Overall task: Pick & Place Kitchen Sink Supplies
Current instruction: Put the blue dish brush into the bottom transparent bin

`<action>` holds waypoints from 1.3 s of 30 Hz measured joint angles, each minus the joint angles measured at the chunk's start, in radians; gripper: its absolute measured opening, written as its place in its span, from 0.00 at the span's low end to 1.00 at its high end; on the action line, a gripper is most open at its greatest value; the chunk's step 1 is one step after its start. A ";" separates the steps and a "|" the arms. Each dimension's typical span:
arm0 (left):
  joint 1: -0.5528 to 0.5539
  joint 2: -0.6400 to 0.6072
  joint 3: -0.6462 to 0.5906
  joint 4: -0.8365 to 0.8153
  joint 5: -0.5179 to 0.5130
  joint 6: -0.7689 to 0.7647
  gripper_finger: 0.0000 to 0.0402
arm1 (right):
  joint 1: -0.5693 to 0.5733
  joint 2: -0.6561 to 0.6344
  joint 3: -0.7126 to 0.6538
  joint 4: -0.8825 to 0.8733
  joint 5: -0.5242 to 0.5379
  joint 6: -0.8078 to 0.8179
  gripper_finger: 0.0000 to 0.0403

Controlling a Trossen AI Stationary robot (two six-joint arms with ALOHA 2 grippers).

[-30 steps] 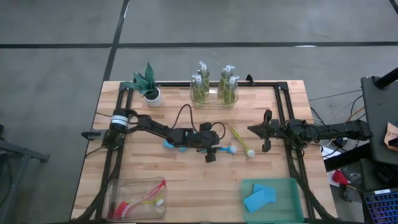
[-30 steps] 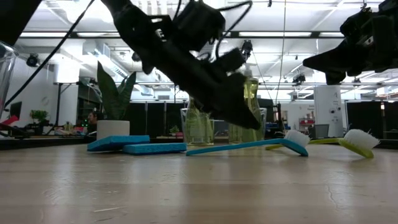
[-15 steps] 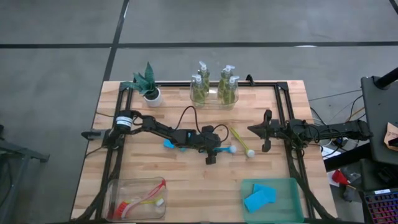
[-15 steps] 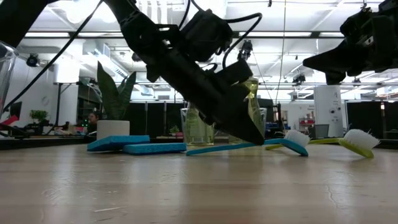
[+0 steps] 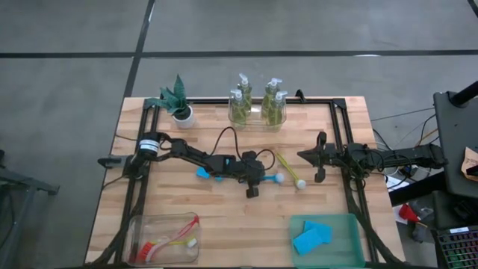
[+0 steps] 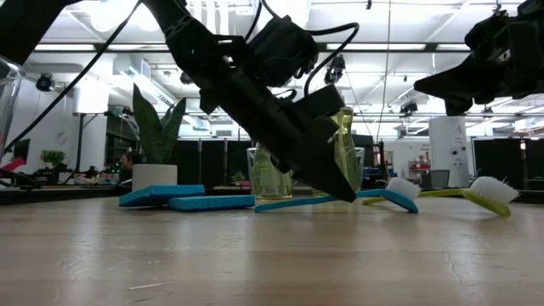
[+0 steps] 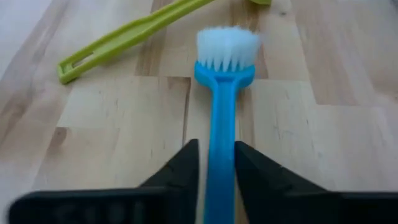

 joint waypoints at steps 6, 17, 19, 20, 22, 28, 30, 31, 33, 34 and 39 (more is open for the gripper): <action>0.002 0.000 0.010 0.000 0.001 0.004 0.08 | 0.000 0.000 0.000 0.000 0.000 0.001 0.02; 0.004 -0.001 0.021 -0.005 0.038 -0.005 0.12 | 0.000 0.000 0.000 0.000 0.000 0.000 0.02; 0.003 -0.011 0.020 -0.015 0.056 -0.008 0.11 | 0.000 0.000 0.000 0.000 0.000 0.000 0.02; 0.003 -0.016 0.020 -0.019 0.061 -0.013 0.09 | 0.000 0.000 0.000 0.000 0.000 0.001 0.02; 0.003 -0.032 0.022 -0.050 0.062 -0.023 0.08 | 0.000 0.000 0.000 0.000 0.000 0.000 0.02; 0.000 -0.081 0.021 -0.109 0.127 -0.082 0.09 | 0.000 0.000 0.000 0.000 0.000 0.000 0.02; -0.006 -0.106 0.021 -0.142 0.139 -0.097 0.11 | 0.000 0.000 0.000 0.000 0.000 0.001 0.02; -0.009 -0.120 0.021 -0.149 0.140 -0.101 0.11 | 0.000 -0.001 0.000 0.000 0.000 0.000 0.02; -0.016 -0.147 0.020 -0.181 0.140 -0.102 0.11 | 0.000 -0.001 0.000 0.000 0.000 0.000 0.02; -0.021 -0.161 0.020 -0.190 0.140 -0.109 0.10 | 0.000 -0.001 0.000 0.000 0.002 0.001 0.02; -0.064 -0.229 0.019 -0.239 0.137 -0.154 0.08 | 0.000 -0.002 0.000 0.000 0.000 0.001 0.02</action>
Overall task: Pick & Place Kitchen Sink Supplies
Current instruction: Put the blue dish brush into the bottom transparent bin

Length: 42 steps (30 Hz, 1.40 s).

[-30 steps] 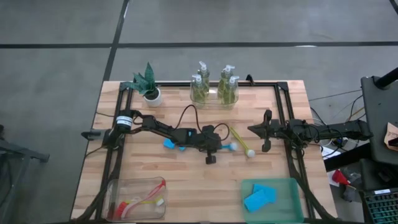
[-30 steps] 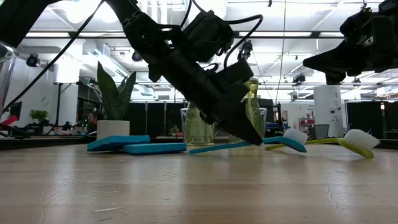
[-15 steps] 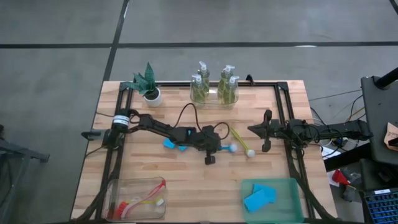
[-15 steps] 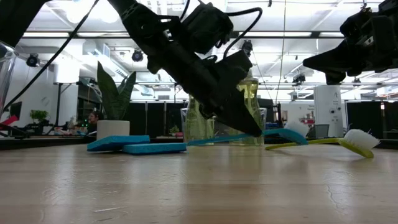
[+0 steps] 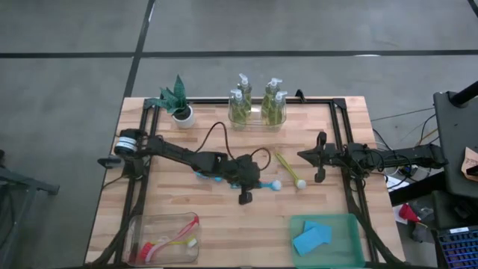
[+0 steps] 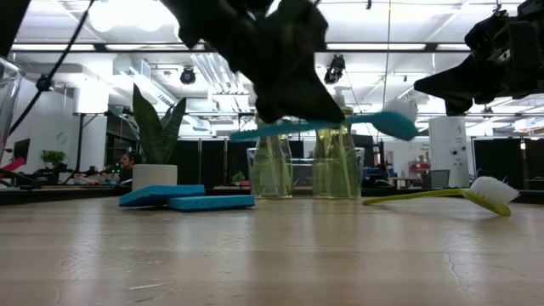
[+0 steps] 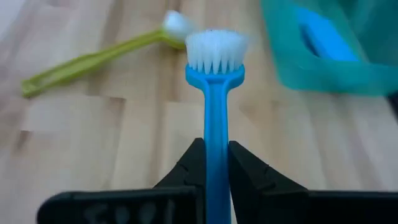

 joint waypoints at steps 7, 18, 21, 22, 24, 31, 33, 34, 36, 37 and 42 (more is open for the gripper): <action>-0.083 -0.118 -0.001 -0.187 0.051 -0.049 0.10 | 0.000 0.000 0.000 0.000 0.000 -0.001 0.02; -0.369 -0.343 -0.002 -0.439 0.001 -0.263 0.10 | 0.000 0.001 0.000 0.000 0.000 0.000 0.02; -0.459 -0.389 -0.002 -0.511 -0.103 -0.346 0.09 | 0.000 0.001 0.000 0.000 0.000 -0.001 0.02; -0.489 -0.402 -0.002 -0.537 -0.138 -0.376 0.09 | 0.000 0.001 0.000 0.000 0.000 -0.001 0.02; -0.545 -0.424 -0.002 -0.603 -0.212 -0.444 0.09 | 0.000 0.002 0.000 0.000 0.000 0.001 0.02; -0.722 -0.451 -0.002 -0.785 -0.363 -0.674 0.10 | 0.000 0.001 0.000 0.000 0.000 -0.001 0.02; -0.763 -0.448 -0.002 -0.844 -0.370 -0.767 0.09 | 0.000 0.001 0.000 0.000 0.000 0.000 0.02; -0.784 -0.448 -0.002 -0.864 -0.375 -0.815 0.09 | 0.000 0.001 0.000 0.000 0.000 0.000 0.02; -0.821 -0.448 -0.002 -0.899 -0.389 -0.897 0.09 | 0.000 0.001 0.000 0.000 0.000 -0.001 0.02; -0.840 -0.448 -0.002 -0.914 -0.398 -0.939 0.10 | 0.000 0.001 0.000 0.000 0.000 0.000 0.02; -0.923 -0.447 -0.020 -0.932 -0.409 -1.101 0.09 | 0.000 0.001 0.000 0.000 0.000 0.000 0.02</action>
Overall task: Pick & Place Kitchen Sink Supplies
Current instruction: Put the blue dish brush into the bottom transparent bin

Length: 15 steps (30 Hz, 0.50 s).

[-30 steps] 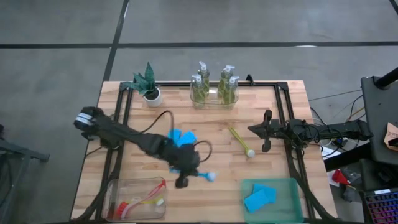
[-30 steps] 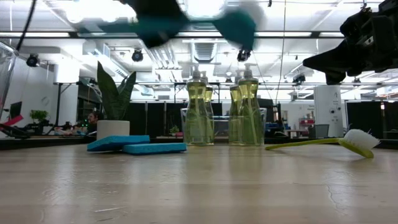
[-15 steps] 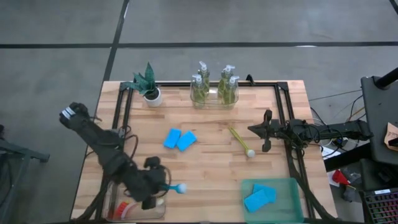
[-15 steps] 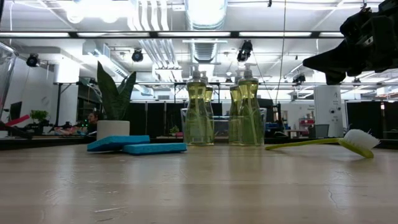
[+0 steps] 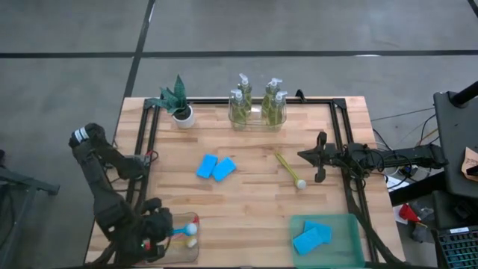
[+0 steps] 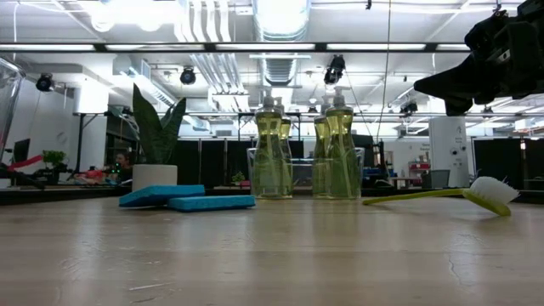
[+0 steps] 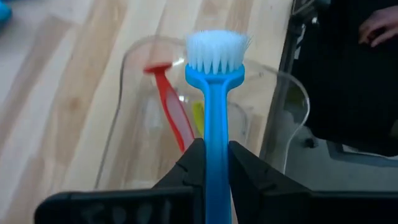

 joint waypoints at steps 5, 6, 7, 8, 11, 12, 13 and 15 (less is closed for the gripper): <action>-0.055 0.005 -0.034 -0.001 -0.015 -0.104 0.09 | 0.000 0.000 0.000 0.000 0.000 0.000 0.02; -0.060 0.008 -0.042 0.001 -0.015 -0.107 0.10 | 0.000 0.000 0.000 0.000 0.000 0.000 0.02; -0.062 0.009 -0.054 0.005 -0.018 -0.107 0.10 | 0.000 0.000 0.000 0.000 0.000 -0.001 0.02; -0.062 0.010 -0.067 0.009 -0.024 -0.108 0.11 | 0.000 -0.001 0.000 0.000 0.000 -0.001 0.02; -0.062 0.011 -0.104 0.027 -0.057 -0.118 0.13 | 0.000 -0.001 0.000 0.000 0.000 -0.001 0.02; -0.061 0.011 -0.114 0.030 -0.060 -0.125 0.14 | 0.000 -0.001 0.000 0.000 0.000 -0.001 0.02; -0.061 0.011 -0.122 0.033 -0.061 -0.129 0.15 | 0.000 -0.001 0.000 0.000 0.000 -0.001 0.02; -0.061 0.011 -0.137 0.034 -0.061 -0.147 0.17 | 0.000 -0.001 0.000 0.000 0.000 0.000 0.02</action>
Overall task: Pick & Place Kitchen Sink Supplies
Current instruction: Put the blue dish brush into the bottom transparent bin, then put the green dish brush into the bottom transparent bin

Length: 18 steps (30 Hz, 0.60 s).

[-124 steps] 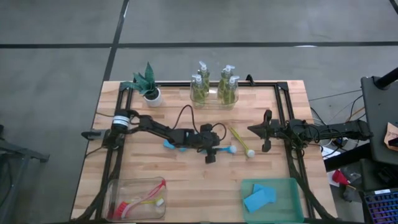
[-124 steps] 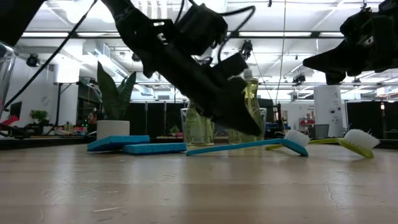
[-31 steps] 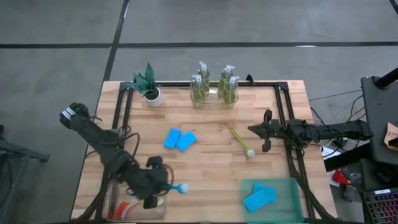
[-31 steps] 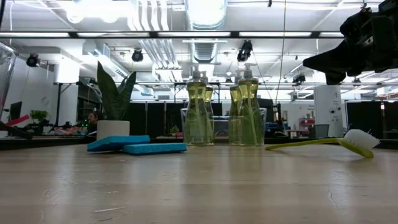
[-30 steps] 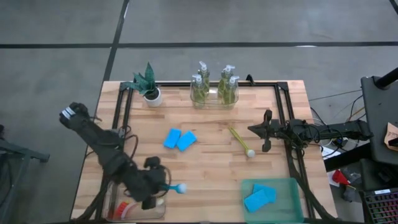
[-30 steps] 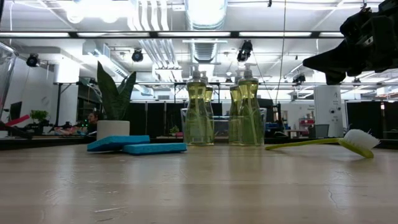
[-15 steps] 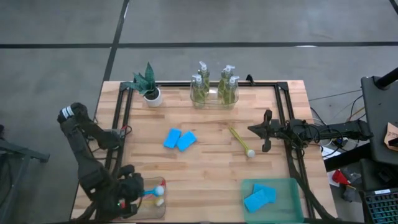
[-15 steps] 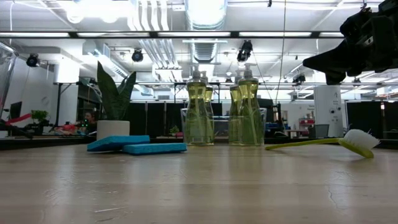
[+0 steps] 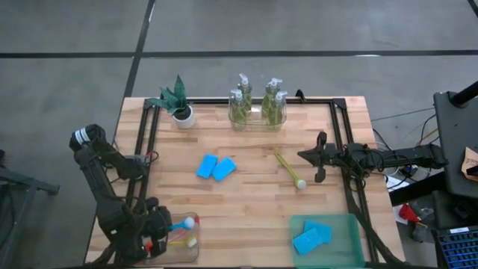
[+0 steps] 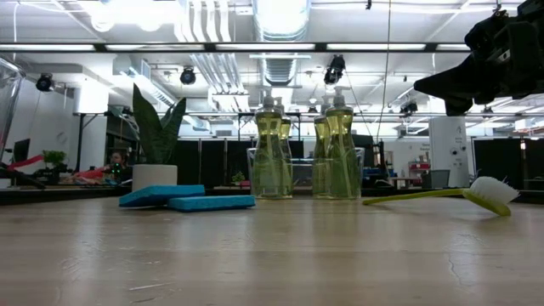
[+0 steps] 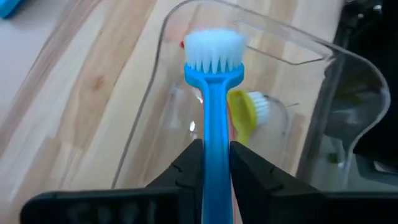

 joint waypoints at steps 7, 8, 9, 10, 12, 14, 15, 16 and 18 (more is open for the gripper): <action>0.000 -0.001 -0.016 0.010 -0.003 -0.062 0.23 | 0.000 0.000 0.000 0.000 0.000 -0.001 0.02; 0.000 -0.001 -0.016 0.013 -0.003 -0.061 0.24 | 0.000 0.000 0.000 0.000 0.000 -0.001 0.02; 0.000 -0.001 -0.016 0.012 -0.003 -0.061 0.26 | 0.000 0.000 0.000 0.000 0.000 0.000 0.02; 0.000 -0.002 -0.016 0.011 -0.003 -0.061 0.27 | 0.000 0.000 0.000 0.000 0.000 -0.001 0.02; 0.001 -0.006 -0.016 0.012 -0.017 -0.057 0.29 | 0.000 0.000 0.000 0.000 0.000 -0.001 0.02; 0.011 -0.011 -0.009 0.012 -0.062 -0.050 0.31 | 0.000 0.000 0.000 0.000 0.000 0.000 0.02; 0.019 -0.016 -0.004 0.019 -0.091 -0.037 0.32 | 0.000 0.000 0.000 0.000 0.000 -0.001 0.02; 0.028 -0.022 0.002 0.028 -0.117 -0.016 0.32 | 0.000 0.000 0.000 0.000 0.000 -0.001 0.02; 0.051 -0.031 0.017 0.049 -0.164 0.061 0.33 | 0.000 0.000 0.000 0.000 0.000 0.000 0.02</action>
